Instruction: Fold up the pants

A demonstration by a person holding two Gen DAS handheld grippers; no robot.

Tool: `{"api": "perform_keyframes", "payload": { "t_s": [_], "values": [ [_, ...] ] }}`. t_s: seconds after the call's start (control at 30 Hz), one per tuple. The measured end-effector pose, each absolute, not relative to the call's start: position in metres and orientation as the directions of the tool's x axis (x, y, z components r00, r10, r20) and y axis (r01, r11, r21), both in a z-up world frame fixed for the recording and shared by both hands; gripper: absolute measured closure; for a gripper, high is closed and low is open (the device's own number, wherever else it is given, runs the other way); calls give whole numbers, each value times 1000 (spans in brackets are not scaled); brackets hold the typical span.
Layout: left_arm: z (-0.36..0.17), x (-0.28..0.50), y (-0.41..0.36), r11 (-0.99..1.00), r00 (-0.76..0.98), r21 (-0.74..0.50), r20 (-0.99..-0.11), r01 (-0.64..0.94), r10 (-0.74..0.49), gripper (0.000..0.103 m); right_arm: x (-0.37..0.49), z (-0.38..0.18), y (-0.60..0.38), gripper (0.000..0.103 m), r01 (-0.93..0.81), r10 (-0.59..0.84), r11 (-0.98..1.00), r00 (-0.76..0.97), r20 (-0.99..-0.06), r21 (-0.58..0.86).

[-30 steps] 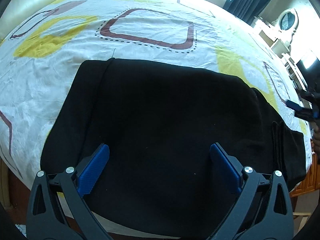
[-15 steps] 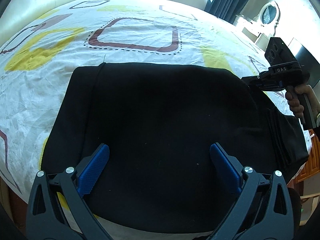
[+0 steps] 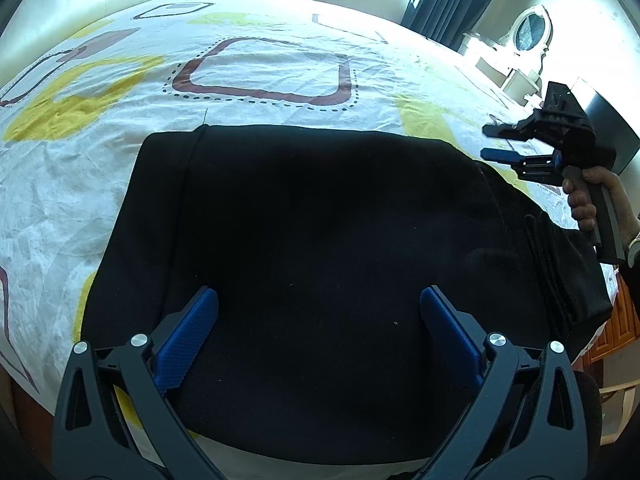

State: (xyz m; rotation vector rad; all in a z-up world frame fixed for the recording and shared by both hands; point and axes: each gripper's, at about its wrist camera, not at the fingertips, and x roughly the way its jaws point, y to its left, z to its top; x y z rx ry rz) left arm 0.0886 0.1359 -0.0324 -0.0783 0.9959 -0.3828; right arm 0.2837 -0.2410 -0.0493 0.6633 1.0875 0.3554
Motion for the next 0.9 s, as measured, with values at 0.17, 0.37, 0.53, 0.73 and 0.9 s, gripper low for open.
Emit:
{"api": "perform_keyframes", "payload": {
  "t_s": [0.17, 0.37, 0.53, 0.73, 0.9],
  "values": [
    [-32, 88, 133, 933, 481, -213, -810, 290, -334, 2, 227, -30, -235, 37, 31, 559, 749, 506, -657, 661],
    [-23, 87, 129, 944, 480, -149, -831, 294, -280, 2, 156, -21, -230, 36, 30, 564, 714, 567, -600, 700],
    [4, 84, 168, 943, 533, -211, -783, 256, -320, 2, 117, -4, -228, 36, 8, 547, 746, 564, -619, 666],
    [-8, 120, 272, 818, 472, -570, -701, 80, -535, 2, 82, 9, -220, 36, -35, 556, 764, 543, -629, 645],
    [-33, 154, 300, 770, 389, -637, -702, 33, -597, 2, 66, 7, -218, 36, -22, 561, 753, 543, -625, 657]
  ]
}}
